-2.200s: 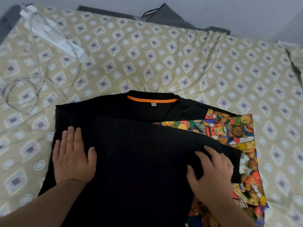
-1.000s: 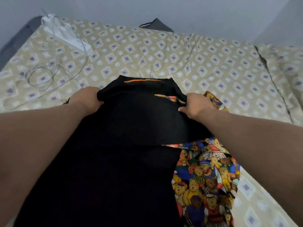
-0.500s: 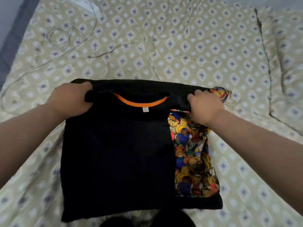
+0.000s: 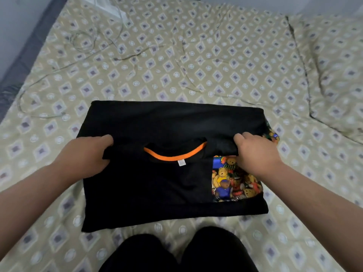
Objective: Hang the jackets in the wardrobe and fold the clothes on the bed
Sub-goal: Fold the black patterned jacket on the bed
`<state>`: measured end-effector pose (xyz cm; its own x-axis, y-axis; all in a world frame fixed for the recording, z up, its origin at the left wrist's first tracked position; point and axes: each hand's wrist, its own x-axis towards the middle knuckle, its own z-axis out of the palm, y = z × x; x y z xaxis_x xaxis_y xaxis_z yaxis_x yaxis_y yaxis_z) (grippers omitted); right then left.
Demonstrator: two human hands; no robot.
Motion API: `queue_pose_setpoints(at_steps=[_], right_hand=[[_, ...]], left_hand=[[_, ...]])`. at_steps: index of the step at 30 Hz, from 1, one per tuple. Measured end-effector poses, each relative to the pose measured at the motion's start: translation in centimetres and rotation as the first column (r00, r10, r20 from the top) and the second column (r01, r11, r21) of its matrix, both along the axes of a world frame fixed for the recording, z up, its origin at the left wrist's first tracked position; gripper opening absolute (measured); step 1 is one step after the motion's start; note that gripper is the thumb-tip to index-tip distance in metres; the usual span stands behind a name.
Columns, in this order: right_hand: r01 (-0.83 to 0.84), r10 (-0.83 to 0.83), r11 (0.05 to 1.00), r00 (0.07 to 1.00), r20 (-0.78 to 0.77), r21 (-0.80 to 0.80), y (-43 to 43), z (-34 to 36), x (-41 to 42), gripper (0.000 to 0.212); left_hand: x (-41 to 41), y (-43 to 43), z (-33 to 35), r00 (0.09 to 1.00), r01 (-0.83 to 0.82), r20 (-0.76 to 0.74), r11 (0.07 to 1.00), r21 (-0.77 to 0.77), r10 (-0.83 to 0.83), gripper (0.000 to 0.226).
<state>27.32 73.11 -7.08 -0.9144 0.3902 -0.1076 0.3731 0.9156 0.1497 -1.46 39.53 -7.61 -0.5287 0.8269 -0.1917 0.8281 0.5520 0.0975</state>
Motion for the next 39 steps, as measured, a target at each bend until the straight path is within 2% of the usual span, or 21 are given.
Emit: queue_pose_setpoints(at_steps=[3,6,8,11,12,13,14,16,17,18,20,21,22,23,25,28,31,33,35,37,39], right_hand=[[-0.111,0.112,0.994,0.985,-0.128,0.016,-1.5,-0.5,3.3,0.039],[-0.095,0.092,0.995,0.988,-0.121,-0.017,-3.6,-1.3,6.3,0.037],[-0.035,0.032,0.997,0.999,-0.042,-0.071,-5.3,-2.5,8.7,0.039],[0.057,-0.017,0.977,0.981,0.192,-0.207,-7.3,-3.8,11.6,0.047],[0.141,-0.066,0.940,0.969,0.239,-0.312,-7.4,-3.8,12.4,0.051],[0.227,-0.153,0.887,0.966,0.209,-0.403,-7.4,-3.5,13.0,0.049],[0.288,-0.271,0.846,0.957,0.104,-0.448,-7.1,-3.1,13.3,0.042],[0.384,-0.475,0.824,0.869,-0.139,-0.418,-5.8,-2.5,13.4,0.032],[0.470,-0.575,0.779,0.800,-0.172,-0.414,-4.9,-2.5,13.2,0.035],[0.572,-0.697,0.660,0.708,-0.114,-0.487,-4.0,-2.6,12.9,0.042],[0.654,-0.858,0.266,0.495,0.135,-0.708,-2.8,-3.5,12.1,0.050],[0.642,-0.887,0.116,0.410,0.211,-0.758,-2.3,-4.0,11.7,0.047],[0.634,-0.902,0.049,0.360,0.238,-0.772,-2.0,-4.4,11.4,0.040],[0.629,-0.913,0.029,0.333,0.235,-0.777,-1.7,-4.9,11.3,0.035],[0.628,-0.918,0.060,0.340,0.204,-0.776,-1.3,-5.9,11.4,0.027],[0.607,-0.919,0.123,0.369,0.141,-0.785,-0.9,-6.4,11.5,0.024],[0.520,-0.933,0.039,0.325,0.155,-0.854,0.0,-6.3,11.1,0.025],[0.512,-0.928,0.031,0.334,0.165,-0.859,1.0,-6.5,10.4,0.016],[0.490,-0.923,0.010,0.340,0.181,-0.872,2.5,-6.4,9.2,0.010],[0.426,-0.910,-0.005,0.372,0.180,-0.905,4.4,-5.9,7.6,0.020],[0.354,-0.899,-0.016,0.403,0.168,-0.935,6.4,-5.2,5.5,0.032]], left_hand=[[3.0,-2.9,-0.4,0.994,0.108,-0.005,0.992,0.067,-0.108,0.041],[6.4,-4.8,-1.1,0.968,0.250,-0.024,0.967,0.045,-0.250,0.052],[8.6,-6.3,-2.5,0.962,0.272,0.010,0.962,0.022,-0.273,0.053],[11.0,-8.7,-4.4,0.966,0.237,0.099,0.971,0.038,-0.240,0.044],[11.4,-9.4,-4.8,0.972,0.189,0.123,0.978,0.087,-0.198,0.033],[11.4,-10.0,-5.1,0.983,0.099,0.142,0.986,0.137,-0.118,0.024],[11.2,-10.2,-5.1,0.987,-0.040,0.158,0.984,0.175,0.012,0.023],[9.9,-9.9,-5.3,0.938,-0.345,0.119,0.912,0.224,0.325,0.031],[8.9,-9.4,-5.2,0.866,-0.500,0.131,0.839,0.213,0.483,0.039],[8.0,-8.8,-5.2,0.760,-0.647,0.227,0.740,0.184,0.609,0.042],[6.8,-7.2,-4.8,0.534,-0.819,0.465,0.568,0.079,0.706,0.040],[6.3,-6.8,-4.8,0.484,-0.844,0.499,0.535,0.049,0.718,0.039],[5.9,-6.7,-5.0,0.454,-0.861,0.506,0.507,0.038,0.733,0.039],[5.5,-6.7,-5.2,0.428,-0.875,0.514,0.484,0.028,0.744,0.040],[5.3,-7.1,-5.6,0.408,-0.863,0.541,0.504,-0.034,0.736,0.039],[5.1,-7.9,-6.6,0.482,-0.817,0.536,0.577,-0.012,0.693,0.036],[4.1,-7.7,-6.4,0.501,-0.816,0.557,0.576,0.050,0.663,0.031],[2.8,-7.0,-6.3,0.502,-0.827,0.567,0.555,0.092,0.653,0.035],[1.2,-5.5,-5.8,0.423,-0.871,0.680,0.475,0.123,0.599,0.039],[-0.7,-3.6,-5.3,0.310,-0.911,0.796,0.401,0.093,0.519,0.035],[-2.8,-1.3,-4.7,0.213,-0.917,0.854,0.399,0.006,0.475,0.033]])
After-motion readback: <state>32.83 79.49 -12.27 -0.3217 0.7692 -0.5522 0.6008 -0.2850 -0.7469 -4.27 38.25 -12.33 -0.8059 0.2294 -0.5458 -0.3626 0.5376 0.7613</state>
